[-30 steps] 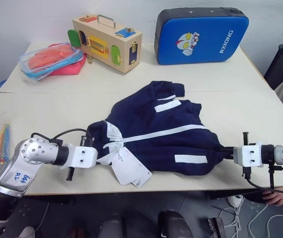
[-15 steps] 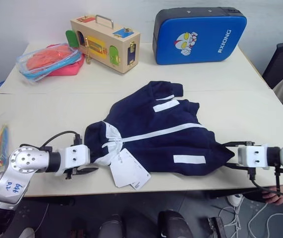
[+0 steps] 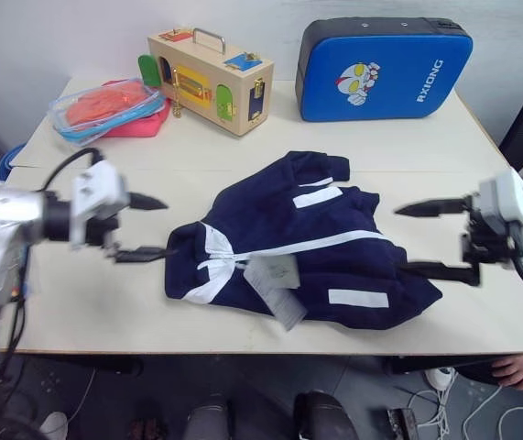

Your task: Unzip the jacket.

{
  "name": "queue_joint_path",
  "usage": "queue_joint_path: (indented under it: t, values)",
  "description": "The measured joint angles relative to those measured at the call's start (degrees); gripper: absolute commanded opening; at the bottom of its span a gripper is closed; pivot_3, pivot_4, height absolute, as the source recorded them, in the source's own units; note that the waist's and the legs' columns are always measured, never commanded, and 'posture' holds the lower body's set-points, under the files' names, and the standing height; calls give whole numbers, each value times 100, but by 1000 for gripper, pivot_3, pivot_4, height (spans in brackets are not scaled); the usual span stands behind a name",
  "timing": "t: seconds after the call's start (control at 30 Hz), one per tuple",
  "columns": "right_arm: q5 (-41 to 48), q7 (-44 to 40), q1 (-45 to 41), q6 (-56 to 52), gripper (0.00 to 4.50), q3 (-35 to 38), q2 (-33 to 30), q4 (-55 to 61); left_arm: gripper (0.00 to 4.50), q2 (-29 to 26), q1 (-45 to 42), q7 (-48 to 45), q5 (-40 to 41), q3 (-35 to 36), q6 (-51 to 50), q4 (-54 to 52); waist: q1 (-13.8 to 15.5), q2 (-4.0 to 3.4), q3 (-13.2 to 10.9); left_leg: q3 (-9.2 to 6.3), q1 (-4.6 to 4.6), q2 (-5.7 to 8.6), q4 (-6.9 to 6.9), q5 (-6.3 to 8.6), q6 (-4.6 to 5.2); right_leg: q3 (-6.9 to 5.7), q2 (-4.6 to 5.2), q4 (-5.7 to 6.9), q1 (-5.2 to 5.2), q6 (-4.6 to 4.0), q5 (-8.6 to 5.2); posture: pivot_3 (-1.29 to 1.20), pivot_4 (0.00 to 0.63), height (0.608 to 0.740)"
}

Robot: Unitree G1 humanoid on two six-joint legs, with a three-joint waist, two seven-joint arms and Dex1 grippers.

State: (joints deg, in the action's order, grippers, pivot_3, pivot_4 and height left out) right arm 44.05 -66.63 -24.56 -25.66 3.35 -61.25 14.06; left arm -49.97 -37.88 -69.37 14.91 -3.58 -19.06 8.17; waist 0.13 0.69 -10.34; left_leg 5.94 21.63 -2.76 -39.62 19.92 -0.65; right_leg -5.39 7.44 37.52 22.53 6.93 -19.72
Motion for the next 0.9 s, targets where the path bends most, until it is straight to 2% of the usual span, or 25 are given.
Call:
queue_joint_path:
  t: [0.07, 0.2, 0.33, 0.47, 0.67, 0.8, 0.87, 0.9]
  values:
    - [-59, 233, -287, -380, 4500, -374, 374, 121, 3313, 343, -163, 11, -257, -300, 361, 550, -23, 2, -1, -2, 33, 0, -10, 1, 2, -17, 1, -2, 27, 0, 0, 0, 150, 740]
    - [-242, 524, -592, -783, 4500, -845, 854, 329, 2209, 694, -250, 26, -474, -548, 701, 858, -29, 4, -2, -8, 75, -2, -38, 2, 3, -61, 14, 12, 68, 1, 0, 0, 150, 740]
    - [-579, 616, -628, -802, 4500, -1008, 1055, 468, 2209, 893, -240, -50, -366, -550, 544, 725, -7, 5, -3, -12, 82, -3, -46, 2, 3, -63, 19, 26, 68, 1, 1, 0, 150, 740]
    - [-1097, 627, -559, -412, 4500, -1026, 1179, 632, 2209, 846, -23, -192, -292, -551, 494, 296, -12, 5, -3, -18, 75, -3, -48, 2, 3, -63, 19, 26, 57, 2, 2, 0, 150, 740]
    - [-2047, 736, -399, 463, 4500, -1424, 1604, 656, 2209, 877, 178, 50, -855, -697, 1157, 673, -23, 5, -3, -17, 74, -4, -46, 2, 3, -64, 16, 26, 57, 2, 1, 0, 150, 740]
    - [-2321, 761, -410, 605, 4500, -1550, 1806, 672, 2974, 1148, 108, 189, -923, -684, 1506, 1095, -5, 5, -3, -23, 73, -2, -51, 2, 3, -71, 19, 25, 49, 2, 2, 0, 150, 740]
    - [-2523, 756, -410, 748, 4500, -1689, 1900, 668, 3617, 1248, 48, 251, -1020, -692, 1786, 1316, -9, 6, -3, -26, 73, -2, -52, 2, 3, -74, 19, 24, 47, 2, 2, 0, 150, 740]
    - [-2613, 752, -410, 821, 4500, -1730, 1903, 660, 3617, 1259, 42, 263, -1048, -693, 1845, 1331, -13, 6, -3, -26, 73, -2, -52, 2, 3, -74, 19, 24, 47, 2, 2, 0, 150, 740]
